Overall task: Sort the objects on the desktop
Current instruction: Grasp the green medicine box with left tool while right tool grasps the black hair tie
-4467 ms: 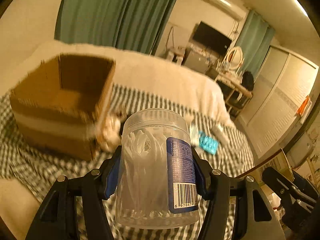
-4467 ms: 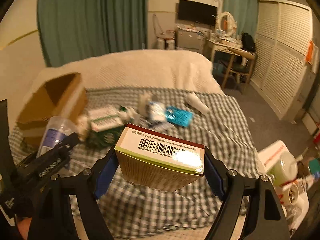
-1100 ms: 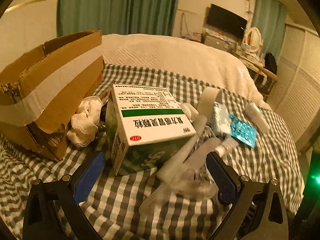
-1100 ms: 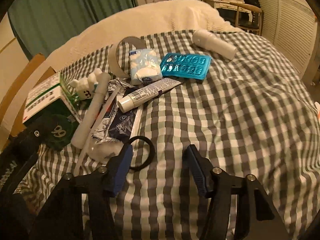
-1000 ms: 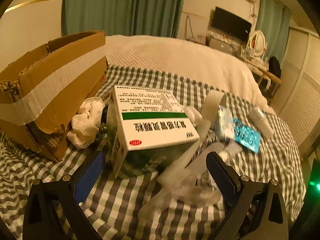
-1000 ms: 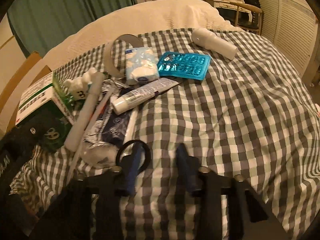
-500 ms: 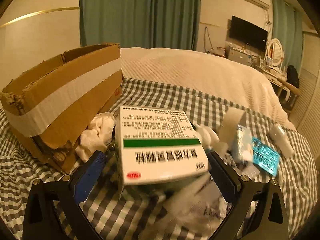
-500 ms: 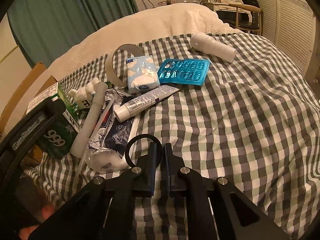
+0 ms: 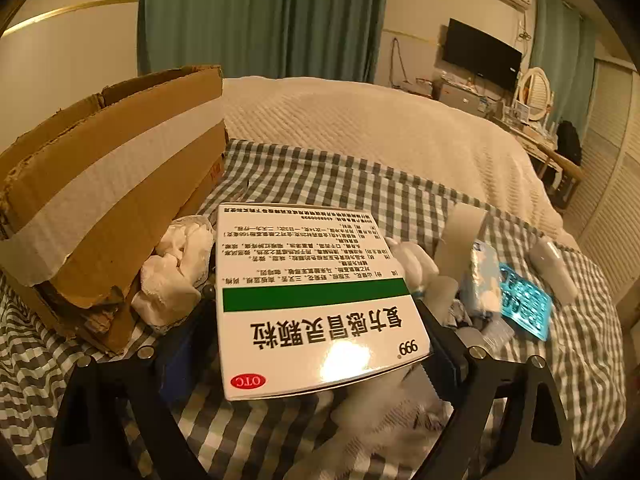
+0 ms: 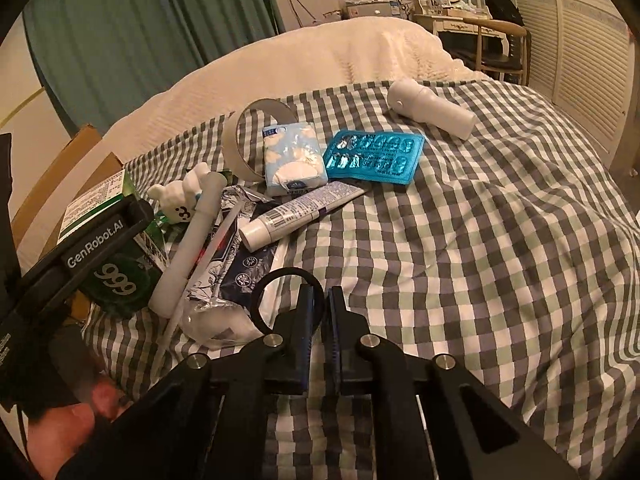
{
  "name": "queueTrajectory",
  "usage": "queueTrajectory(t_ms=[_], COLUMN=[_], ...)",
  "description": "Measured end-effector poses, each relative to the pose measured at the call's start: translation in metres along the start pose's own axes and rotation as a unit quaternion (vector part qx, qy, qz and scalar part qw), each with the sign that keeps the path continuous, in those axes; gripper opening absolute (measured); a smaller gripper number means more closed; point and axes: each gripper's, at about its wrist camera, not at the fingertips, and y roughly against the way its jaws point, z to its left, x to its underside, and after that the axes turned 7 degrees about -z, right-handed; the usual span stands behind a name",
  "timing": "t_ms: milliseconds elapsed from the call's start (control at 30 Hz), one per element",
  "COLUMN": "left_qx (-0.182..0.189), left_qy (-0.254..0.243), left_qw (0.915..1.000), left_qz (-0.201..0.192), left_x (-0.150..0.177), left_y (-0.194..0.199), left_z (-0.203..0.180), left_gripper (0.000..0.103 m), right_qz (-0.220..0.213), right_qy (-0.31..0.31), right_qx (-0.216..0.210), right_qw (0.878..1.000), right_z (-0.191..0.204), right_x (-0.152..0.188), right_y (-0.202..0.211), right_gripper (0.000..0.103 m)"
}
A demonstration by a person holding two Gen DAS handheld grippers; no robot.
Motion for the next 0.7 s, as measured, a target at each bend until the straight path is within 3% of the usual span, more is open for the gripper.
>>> queueTrajectory(t_ms=[233, 700], left_qx=[0.029, 0.102], left_qy=[-0.007, 0.025], left_qw=[0.9995, 0.9941], left_qz=[-0.006, -0.026], left_x=[-0.012, -0.04], left_y=[0.041, 0.112], left_z=[0.016, 0.051], left_gripper=[0.092, 0.088], right_qz=[-0.026, -0.077], right_qy=[0.042, 0.058], right_qx=[0.006, 0.017], right_qw=[0.999, 0.995], right_z=[0.011, 0.039], right_x=[-0.005, -0.036], right_y=[0.025, 0.135], right_gripper=[0.007, 0.007])
